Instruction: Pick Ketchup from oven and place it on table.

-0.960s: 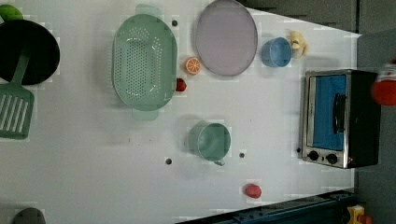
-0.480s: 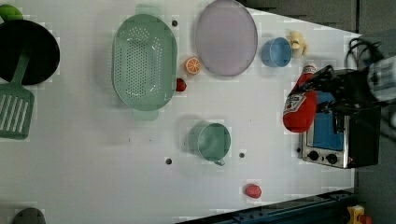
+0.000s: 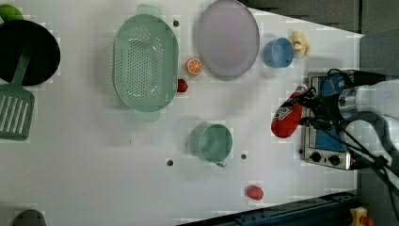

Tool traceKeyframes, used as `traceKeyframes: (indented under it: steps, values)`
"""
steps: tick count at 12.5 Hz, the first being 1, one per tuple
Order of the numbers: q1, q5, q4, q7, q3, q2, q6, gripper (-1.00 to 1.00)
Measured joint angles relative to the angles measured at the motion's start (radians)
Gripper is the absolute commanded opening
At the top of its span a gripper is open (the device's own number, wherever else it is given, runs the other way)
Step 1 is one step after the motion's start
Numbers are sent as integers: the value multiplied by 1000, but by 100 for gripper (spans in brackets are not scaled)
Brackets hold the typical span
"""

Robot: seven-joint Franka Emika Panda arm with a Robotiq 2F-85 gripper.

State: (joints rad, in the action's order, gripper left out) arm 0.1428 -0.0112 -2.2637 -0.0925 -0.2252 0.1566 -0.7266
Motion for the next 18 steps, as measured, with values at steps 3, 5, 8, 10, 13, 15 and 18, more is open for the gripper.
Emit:
traceKeyframes:
  steps: [3,5,8,10,13,15,18]
  values:
    - [-12,20,10,0,0,143,-110,76]
    - [-9,18,4,0,18,206,-172,100]
    - [12,-2,-25,0,51,174,-115,100]
    - [16,16,4,0,58,94,-2,100]
    - [25,11,168,-2,38,-87,299,100]
    - [12,11,358,-2,44,-115,432,100]
    - [14,10,539,-2,43,-162,512,100]
